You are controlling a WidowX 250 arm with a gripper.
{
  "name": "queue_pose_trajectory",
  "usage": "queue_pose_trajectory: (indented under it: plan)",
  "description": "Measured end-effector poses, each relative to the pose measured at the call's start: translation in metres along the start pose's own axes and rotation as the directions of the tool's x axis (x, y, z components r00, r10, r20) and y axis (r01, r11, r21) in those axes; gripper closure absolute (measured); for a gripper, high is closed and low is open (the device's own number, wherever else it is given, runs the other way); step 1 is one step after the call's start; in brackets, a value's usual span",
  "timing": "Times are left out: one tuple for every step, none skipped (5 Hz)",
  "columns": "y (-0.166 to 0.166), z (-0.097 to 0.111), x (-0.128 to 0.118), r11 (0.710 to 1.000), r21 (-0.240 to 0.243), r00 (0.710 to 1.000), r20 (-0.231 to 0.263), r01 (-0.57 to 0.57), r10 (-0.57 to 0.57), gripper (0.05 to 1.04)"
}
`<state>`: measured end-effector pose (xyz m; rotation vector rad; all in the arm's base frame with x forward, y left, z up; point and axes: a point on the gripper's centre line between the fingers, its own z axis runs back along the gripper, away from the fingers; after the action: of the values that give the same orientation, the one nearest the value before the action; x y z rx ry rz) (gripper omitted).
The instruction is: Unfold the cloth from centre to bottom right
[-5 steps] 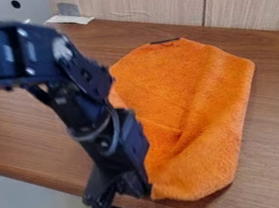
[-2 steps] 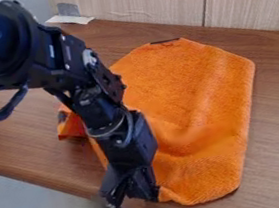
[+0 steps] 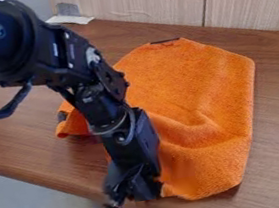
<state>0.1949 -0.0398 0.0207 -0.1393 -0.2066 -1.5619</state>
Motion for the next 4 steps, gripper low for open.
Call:
queue_pose_trajectory:
  plan:
    - [0.0,0.011,0.003,1.0,0.017,1.0,0.002,-0.001,0.001,0.124]
    - [0.01,0.043,0.018,0.995,0.096,0.999,0.028,0.036,-0.039,0.075]
    - [0.017,0.069,0.028,0.987,0.146,0.996,0.05,0.064,-0.072,0.079]
    - [0.022,0.09,0.035,0.982,0.173,0.993,0.076,0.071,-0.085,0.083]
